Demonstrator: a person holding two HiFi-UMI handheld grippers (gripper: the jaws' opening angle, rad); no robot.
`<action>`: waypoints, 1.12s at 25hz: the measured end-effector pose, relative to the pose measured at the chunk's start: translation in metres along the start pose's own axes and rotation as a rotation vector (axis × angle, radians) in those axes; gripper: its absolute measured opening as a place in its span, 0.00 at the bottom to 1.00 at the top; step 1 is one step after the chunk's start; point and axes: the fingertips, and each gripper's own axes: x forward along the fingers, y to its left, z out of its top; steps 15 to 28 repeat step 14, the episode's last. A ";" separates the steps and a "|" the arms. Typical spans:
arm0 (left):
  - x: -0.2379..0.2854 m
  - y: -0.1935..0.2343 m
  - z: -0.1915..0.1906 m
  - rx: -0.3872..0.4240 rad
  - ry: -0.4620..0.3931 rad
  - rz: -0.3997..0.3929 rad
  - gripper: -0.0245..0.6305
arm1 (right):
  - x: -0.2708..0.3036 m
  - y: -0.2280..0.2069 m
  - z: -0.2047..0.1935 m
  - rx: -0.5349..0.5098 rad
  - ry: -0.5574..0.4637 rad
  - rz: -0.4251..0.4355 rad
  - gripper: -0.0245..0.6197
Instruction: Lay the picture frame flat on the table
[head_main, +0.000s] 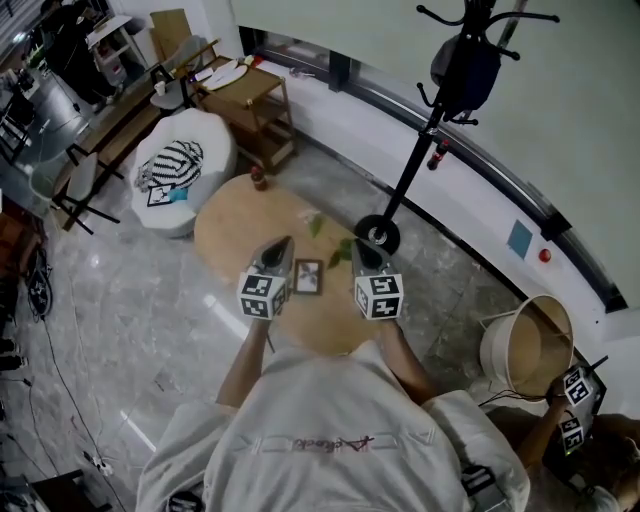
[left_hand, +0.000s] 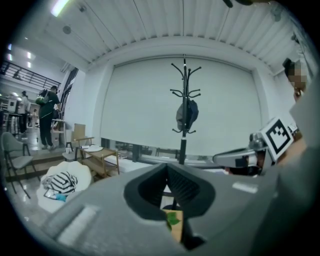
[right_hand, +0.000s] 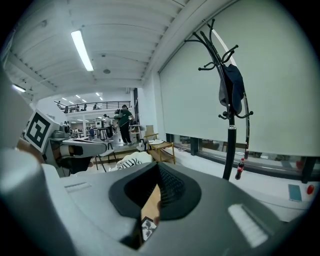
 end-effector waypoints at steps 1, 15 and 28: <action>-0.002 0.001 -0.002 -0.003 0.004 0.001 0.04 | -0.001 0.001 -0.002 0.002 0.004 -0.001 0.04; 0.005 0.005 0.005 0.010 -0.003 -0.013 0.04 | 0.006 -0.001 0.003 0.010 -0.004 -0.023 0.04; 0.005 0.005 0.005 0.010 -0.003 -0.013 0.04 | 0.006 -0.001 0.003 0.010 -0.004 -0.023 0.04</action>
